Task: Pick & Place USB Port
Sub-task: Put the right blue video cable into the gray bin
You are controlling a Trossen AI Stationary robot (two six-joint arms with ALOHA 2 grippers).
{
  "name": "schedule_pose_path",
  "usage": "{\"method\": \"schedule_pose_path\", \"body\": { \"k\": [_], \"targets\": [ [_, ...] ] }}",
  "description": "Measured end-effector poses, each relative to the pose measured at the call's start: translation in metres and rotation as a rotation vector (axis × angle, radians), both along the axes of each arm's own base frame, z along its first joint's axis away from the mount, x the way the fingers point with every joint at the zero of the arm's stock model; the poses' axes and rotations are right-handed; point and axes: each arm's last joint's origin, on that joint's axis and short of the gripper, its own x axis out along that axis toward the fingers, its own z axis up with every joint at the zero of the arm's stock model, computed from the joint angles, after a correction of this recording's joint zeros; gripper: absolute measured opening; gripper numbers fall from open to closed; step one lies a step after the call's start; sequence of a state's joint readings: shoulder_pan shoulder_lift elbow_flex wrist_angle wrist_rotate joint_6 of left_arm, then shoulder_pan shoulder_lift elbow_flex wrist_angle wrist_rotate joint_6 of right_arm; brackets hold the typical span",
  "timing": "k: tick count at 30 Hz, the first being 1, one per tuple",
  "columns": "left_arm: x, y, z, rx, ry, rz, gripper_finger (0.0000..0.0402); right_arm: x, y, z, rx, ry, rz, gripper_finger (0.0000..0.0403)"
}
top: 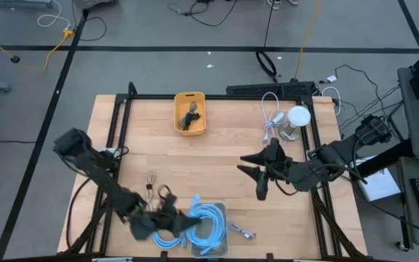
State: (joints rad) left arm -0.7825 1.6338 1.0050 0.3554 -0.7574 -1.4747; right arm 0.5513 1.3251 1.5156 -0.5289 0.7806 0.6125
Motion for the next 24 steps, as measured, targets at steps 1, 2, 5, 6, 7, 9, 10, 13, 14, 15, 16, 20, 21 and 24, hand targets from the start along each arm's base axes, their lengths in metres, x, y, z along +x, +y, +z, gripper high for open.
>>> {"method": "schedule_pose_path", "body": {
  "k": [1, 2, 5, 6, 7, 9, 10, 13, 14, 15, 16, 20, 21, 24],
  "targets": [
    [0.009, -0.006, -0.005, -0.001, 0.008, 0.003, 0.0048, -0.001, 0.003, 0.0, 0.007, 0.004, 0.023, 0.0132],
    [0.017, -0.012, -0.009, -0.001, 0.019, 0.001, 0.0048, -0.002, 0.005, 0.0, 0.012, 0.004, 0.039, 0.0132],
    [0.036, -0.024, -0.022, 0.011, 0.079, 0.005, 0.0048, -0.009, 0.016, 0.0, 0.008, 0.0, 0.077, 0.0132],
    [0.04, -0.026, -0.026, 0.006, 0.099, 0.016, 0.0048, -0.012, 0.02, 0.0, 0.004, -0.002, 0.083, 0.0132],
    [0.042, -0.027, -0.029, 0.004, 0.116, 0.029, 0.0048, -0.014, 0.023, 0.001, 0.002, -0.005, 0.09, 0.0132],
    [0.044, -0.029, -0.036, 0.001, 0.149, 0.056, 0.0048, -0.019, 0.029, 0.001, -0.004, -0.012, 0.102, 0.0132],
    [0.044, -0.029, -0.038, -0.011, 0.163, 0.062, 0.0048, -0.021, 0.032, 0.001, -0.004, -0.012, 0.113, 0.0132],
    [0.038, -0.03, -0.044, -0.028, 0.216, 0.086, 0.0048, -0.026, 0.039, 0.001, -0.004, -0.012, 0.146, 0.0132],
    [0.035, -0.031, -0.046, -0.032, 0.235, 0.091, 0.0048, -0.028, 0.041, 0.001, -0.003, -0.014, 0.154, 0.0132],
    [0.033, -0.031, -0.048, -0.039, 0.253, 0.096, 0.0048, -0.029, 0.043, 0.001, -0.001, -0.017, 0.158, 0.0132],
    [0.032, -0.032, -0.049, -0.048, 0.266, 0.099, 0.0048, -0.031, 0.045, 0.002, -0.004, -0.021, 0.156, 0.0132],
    [0.03, -0.034, -0.05, -0.076, 0.283, 0.078, 0.0048, -0.037, 0.05, 0.002, -0.024, -0.033, 0.146, 0.0132],
    [0.03, -0.034, -0.05, -0.079, 0.285, 0.076, 0.0048, -0.038, 0.051, 0.002, -0.03, -0.035, 0.144, 0.0132],
    [0.032, -0.031, -0.05, -0.077, 0.287, 0.077, 0.0048, -0.041, 0.052, 0.003, -0.039, -0.042, 0.132, 0.0132]
  ]
}}
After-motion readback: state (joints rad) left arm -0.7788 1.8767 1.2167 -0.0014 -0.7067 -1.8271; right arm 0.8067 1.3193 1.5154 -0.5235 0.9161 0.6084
